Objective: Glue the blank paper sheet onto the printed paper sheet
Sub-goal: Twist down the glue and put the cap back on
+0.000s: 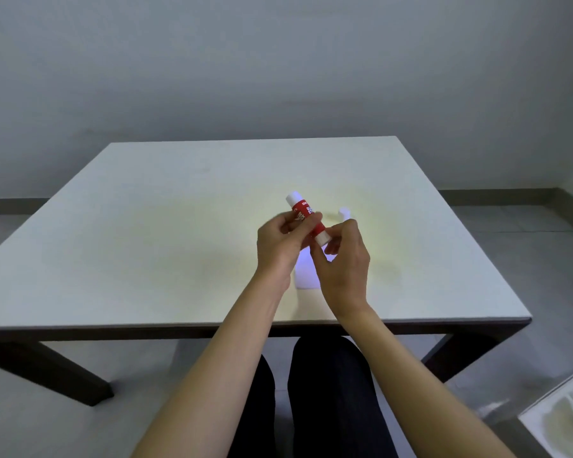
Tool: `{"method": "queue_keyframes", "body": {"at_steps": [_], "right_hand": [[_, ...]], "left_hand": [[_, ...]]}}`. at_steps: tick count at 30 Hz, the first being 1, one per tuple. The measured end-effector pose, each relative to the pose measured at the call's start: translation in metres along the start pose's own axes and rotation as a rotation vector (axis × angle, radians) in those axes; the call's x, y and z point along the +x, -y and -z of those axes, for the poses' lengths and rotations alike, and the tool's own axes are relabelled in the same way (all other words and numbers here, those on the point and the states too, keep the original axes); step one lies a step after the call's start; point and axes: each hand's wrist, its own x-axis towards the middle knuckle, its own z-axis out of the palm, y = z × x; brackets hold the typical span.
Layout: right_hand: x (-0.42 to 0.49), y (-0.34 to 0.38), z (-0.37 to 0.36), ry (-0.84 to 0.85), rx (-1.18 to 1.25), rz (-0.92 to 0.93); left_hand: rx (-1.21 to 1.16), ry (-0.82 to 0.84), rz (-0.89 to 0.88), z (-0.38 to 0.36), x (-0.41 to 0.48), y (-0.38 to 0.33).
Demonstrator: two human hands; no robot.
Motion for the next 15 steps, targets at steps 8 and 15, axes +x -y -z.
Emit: {"method": "queue_keyframes", "body": {"at_steps": [8, 15], "right_hand": [[0.063, -0.059, 0.010, 0.322, -0.518, -0.089], [0.088, -0.068, 0.004, 0.457, -0.769, -0.032]], "left_hand": [[0.362, -0.112, -0.138, 0.038, 0.011, -0.007], [0.696, -0.079, -0.308, 0.047, 0.010, -0.008]]}}
